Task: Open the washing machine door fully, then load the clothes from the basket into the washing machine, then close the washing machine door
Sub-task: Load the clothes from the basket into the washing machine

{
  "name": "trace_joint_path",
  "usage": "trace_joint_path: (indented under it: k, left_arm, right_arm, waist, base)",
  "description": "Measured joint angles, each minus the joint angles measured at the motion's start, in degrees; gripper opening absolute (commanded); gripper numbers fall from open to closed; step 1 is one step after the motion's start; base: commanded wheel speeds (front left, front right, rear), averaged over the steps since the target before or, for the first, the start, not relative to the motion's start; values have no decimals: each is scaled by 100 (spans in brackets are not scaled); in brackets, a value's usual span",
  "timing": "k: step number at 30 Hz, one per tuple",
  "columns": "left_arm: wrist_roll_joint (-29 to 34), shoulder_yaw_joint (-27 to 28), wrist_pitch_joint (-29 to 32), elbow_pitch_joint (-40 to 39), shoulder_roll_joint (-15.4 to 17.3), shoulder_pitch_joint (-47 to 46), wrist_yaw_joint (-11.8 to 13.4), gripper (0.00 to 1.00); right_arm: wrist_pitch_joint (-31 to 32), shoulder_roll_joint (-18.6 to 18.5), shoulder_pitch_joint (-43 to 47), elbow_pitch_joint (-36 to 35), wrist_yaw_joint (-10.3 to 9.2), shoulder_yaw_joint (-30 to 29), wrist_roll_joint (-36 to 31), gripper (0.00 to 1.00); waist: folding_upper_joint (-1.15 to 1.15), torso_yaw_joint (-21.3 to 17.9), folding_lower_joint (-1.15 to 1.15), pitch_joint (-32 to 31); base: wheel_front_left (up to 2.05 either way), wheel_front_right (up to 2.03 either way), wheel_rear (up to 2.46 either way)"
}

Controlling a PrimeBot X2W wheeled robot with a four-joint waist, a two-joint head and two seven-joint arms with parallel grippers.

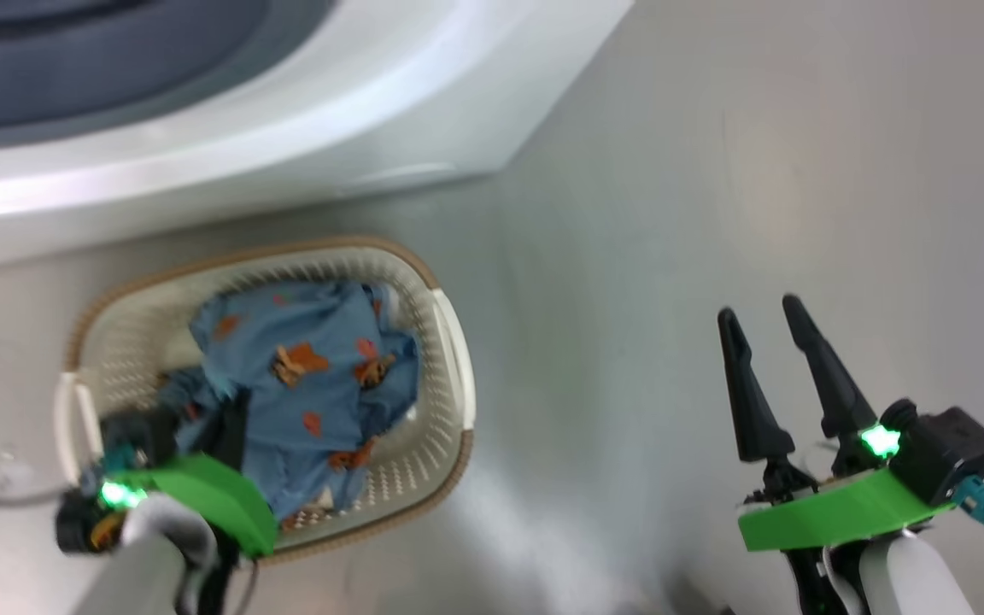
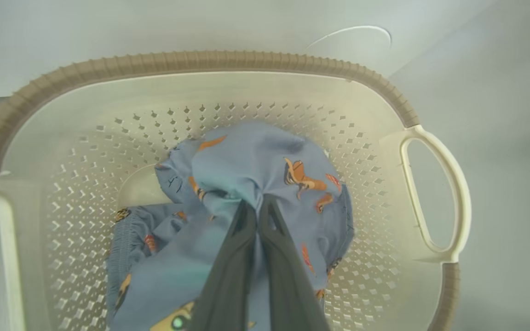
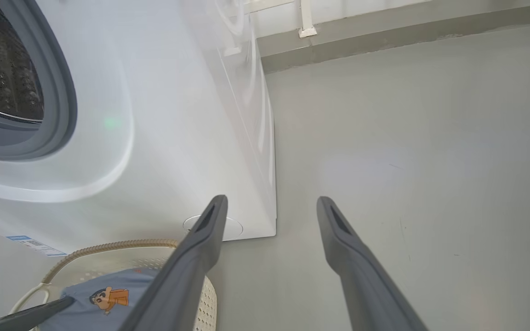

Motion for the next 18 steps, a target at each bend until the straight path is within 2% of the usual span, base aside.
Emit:
trace_joint_path:
  k: [11,18]
  left_arm:
    - [961,824,1,-1182,-612,1589,-7,0]
    - [1276,1417,1,-1967,-853,2481,-4,0]
  right_arm:
    - [0,0,670,234,0,-222,-58,100]
    - [1,1,1134,303,0,-253,-58,100]
  waist:
    - [0,451,0,-1237]
    - [0,734,0,-2100]
  base:
    - [0,0,0]
    - [0,0,0]
